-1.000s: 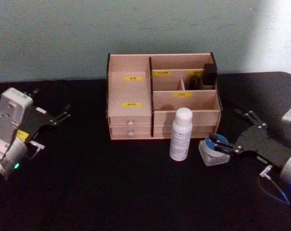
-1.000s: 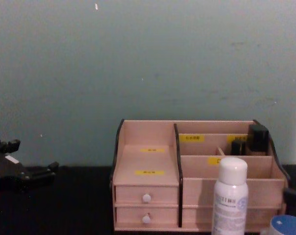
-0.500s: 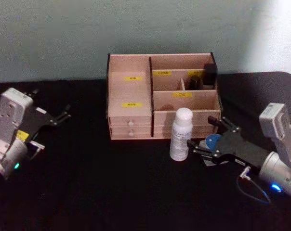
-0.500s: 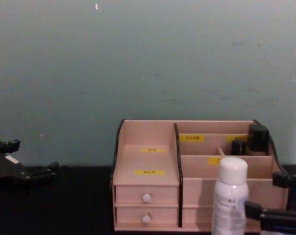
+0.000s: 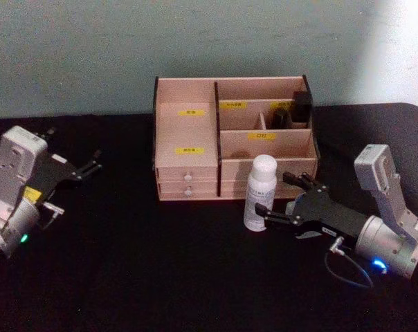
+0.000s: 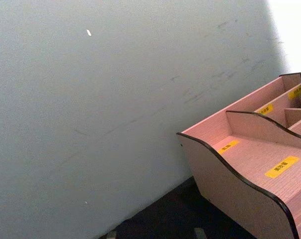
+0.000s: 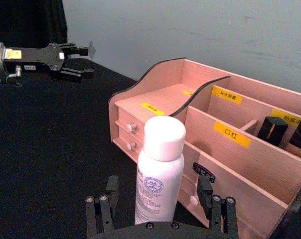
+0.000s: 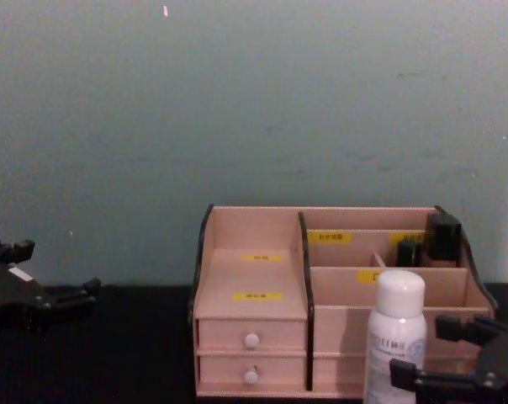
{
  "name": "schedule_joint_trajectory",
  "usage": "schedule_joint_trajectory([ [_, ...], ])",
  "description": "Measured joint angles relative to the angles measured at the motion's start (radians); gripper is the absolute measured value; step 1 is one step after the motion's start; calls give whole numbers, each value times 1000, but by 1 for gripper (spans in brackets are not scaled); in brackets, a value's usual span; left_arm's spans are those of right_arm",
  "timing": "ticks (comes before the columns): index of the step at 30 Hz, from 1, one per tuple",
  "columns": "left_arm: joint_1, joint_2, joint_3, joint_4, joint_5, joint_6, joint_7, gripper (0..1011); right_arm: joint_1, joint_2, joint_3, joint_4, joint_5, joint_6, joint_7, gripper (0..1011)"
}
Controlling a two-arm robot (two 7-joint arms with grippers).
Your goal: Pick up the facial cleanser and watermelon frost from the table and place them into the tiered storage box.
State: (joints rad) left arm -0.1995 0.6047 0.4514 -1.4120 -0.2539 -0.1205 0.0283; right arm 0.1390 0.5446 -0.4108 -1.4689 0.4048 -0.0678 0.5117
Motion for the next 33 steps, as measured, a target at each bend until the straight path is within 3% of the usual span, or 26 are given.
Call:
schedule_joint_trajectory([
  [18, 0, 0, 0, 0, 0, 0, 0, 1001, 60, -56, -12, 86, -6, 16, 48, 1002],
  [33, 0, 0, 0, 0, 0, 0, 0, 1001, 82, -69, -19, 119, -12, 20, 56, 1002],
])
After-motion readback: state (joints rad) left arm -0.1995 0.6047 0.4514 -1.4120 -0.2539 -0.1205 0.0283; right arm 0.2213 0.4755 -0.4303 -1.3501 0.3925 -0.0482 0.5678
